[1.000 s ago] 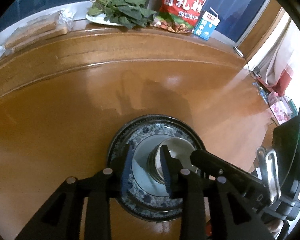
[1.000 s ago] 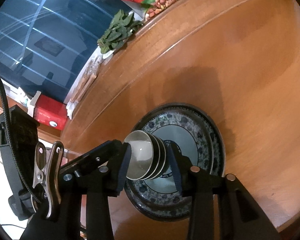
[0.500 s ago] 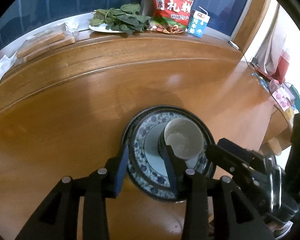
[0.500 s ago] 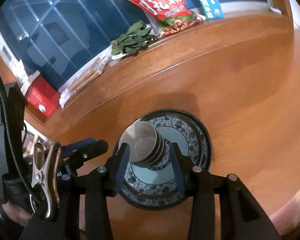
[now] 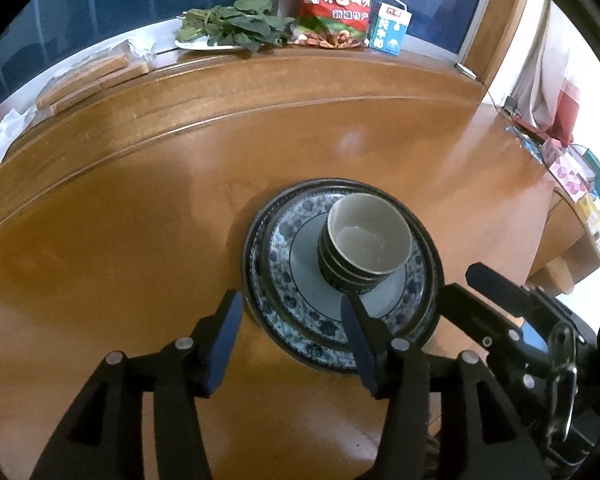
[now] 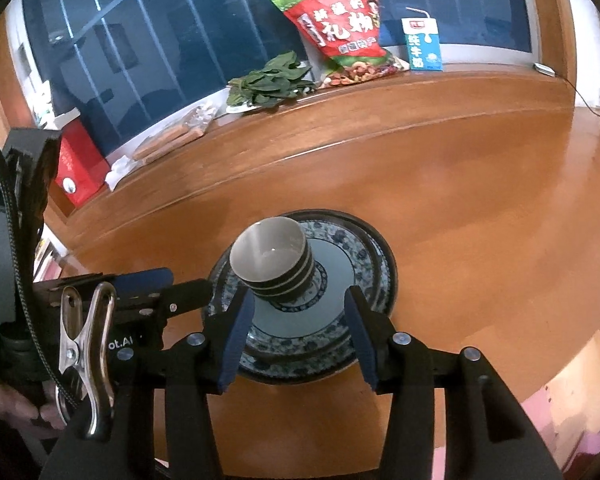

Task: Organize plates and bowls
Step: 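Open the right gripper and withdraw it from the bowls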

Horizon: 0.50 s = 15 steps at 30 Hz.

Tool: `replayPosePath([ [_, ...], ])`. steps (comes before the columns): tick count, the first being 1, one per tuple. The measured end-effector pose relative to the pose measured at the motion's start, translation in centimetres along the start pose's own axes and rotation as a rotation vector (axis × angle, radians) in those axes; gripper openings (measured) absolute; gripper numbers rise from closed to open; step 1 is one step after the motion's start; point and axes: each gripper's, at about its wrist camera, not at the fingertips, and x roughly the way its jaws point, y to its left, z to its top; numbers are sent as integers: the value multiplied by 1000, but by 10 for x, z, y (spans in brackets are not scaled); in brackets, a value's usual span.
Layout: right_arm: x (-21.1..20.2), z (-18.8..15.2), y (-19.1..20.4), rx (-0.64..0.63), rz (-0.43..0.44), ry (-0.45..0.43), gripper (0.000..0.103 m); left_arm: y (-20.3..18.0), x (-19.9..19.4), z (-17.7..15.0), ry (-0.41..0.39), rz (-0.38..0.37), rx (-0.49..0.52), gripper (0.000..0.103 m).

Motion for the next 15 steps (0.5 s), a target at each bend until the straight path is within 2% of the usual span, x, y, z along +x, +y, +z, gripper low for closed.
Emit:
replayPosePath([
  [15, 7, -9, -4, 9, -28, 39, 49, -4, 8, -6, 19, 6, -9, 56],
])
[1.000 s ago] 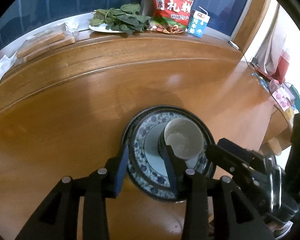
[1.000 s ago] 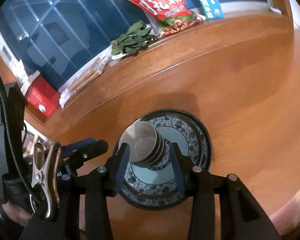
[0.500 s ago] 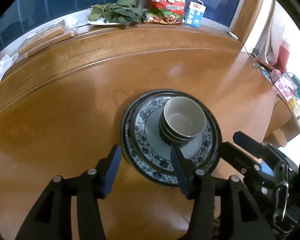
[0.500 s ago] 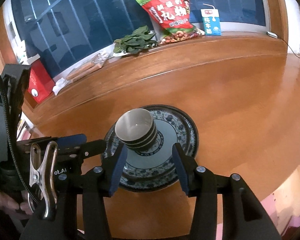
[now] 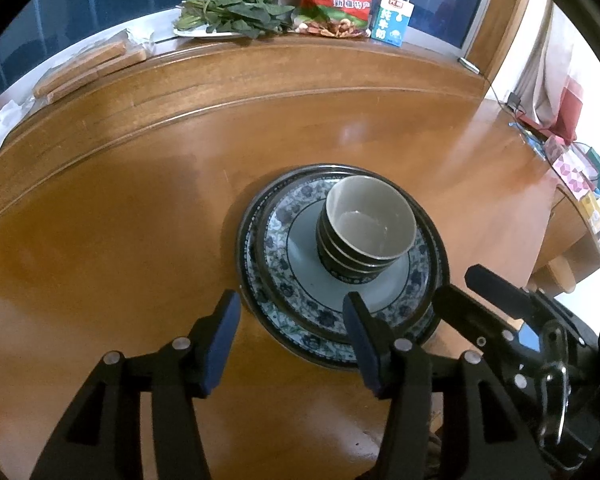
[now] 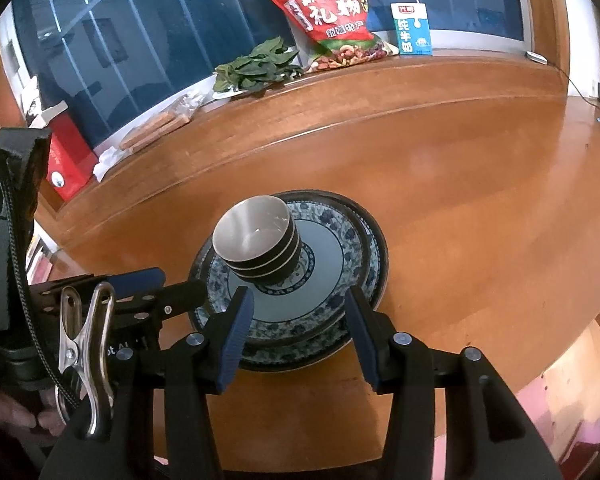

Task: Organize plates and bowls
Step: 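Open the right gripper and withdraw it from the bowls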

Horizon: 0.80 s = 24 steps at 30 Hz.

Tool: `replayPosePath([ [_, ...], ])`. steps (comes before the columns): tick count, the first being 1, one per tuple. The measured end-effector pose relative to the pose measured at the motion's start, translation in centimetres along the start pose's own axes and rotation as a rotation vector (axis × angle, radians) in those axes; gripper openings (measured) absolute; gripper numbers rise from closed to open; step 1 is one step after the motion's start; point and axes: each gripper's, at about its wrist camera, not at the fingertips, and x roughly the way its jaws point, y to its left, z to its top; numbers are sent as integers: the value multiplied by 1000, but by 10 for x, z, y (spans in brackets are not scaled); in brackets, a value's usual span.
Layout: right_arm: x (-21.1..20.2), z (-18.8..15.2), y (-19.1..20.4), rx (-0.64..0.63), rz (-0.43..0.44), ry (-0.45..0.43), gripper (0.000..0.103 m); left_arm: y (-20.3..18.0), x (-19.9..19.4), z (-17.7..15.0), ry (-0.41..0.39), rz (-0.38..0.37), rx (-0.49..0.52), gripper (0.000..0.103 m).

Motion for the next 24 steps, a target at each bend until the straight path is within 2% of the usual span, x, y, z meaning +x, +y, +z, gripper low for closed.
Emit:
replayPosePath([
  [24, 4, -1, -1, 10, -2, 10, 49, -3, 2, 1, 4, -3, 10, 56],
])
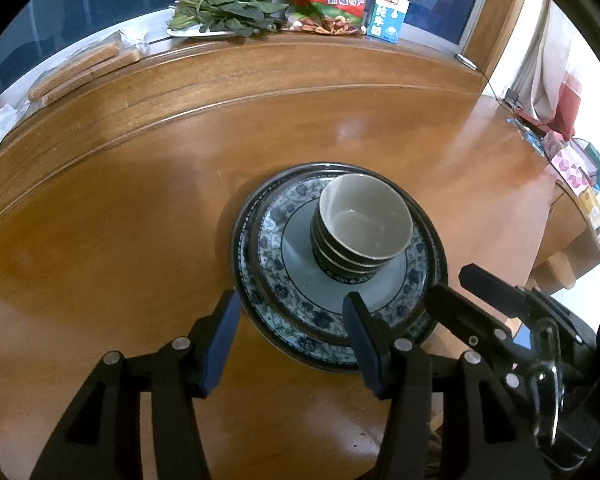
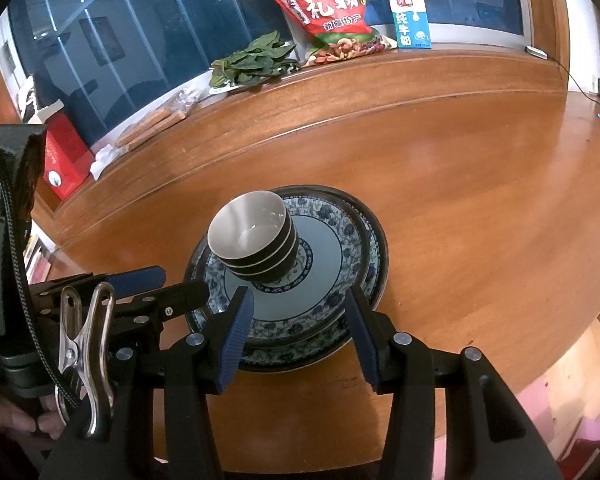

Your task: Organize plates and bowls

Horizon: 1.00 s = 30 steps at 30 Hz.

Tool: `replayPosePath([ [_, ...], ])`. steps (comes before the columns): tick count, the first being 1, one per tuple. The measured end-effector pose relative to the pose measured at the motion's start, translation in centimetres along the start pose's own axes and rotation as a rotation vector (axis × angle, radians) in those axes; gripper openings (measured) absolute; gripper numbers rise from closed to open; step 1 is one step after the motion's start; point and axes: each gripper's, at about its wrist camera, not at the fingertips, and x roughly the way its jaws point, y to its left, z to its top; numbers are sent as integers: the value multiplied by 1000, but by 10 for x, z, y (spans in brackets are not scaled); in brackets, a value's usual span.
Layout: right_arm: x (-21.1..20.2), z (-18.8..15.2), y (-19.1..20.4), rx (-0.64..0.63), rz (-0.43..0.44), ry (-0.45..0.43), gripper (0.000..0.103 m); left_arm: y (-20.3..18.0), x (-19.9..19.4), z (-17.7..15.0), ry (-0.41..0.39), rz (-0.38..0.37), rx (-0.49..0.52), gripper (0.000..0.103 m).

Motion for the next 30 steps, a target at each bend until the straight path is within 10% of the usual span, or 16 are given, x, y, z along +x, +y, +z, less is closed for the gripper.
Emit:
replayPosePath([
  [30, 2, -1, -1, 5, -2, 10, 49, -1, 0, 2, 1, -18, 3, 56],
])
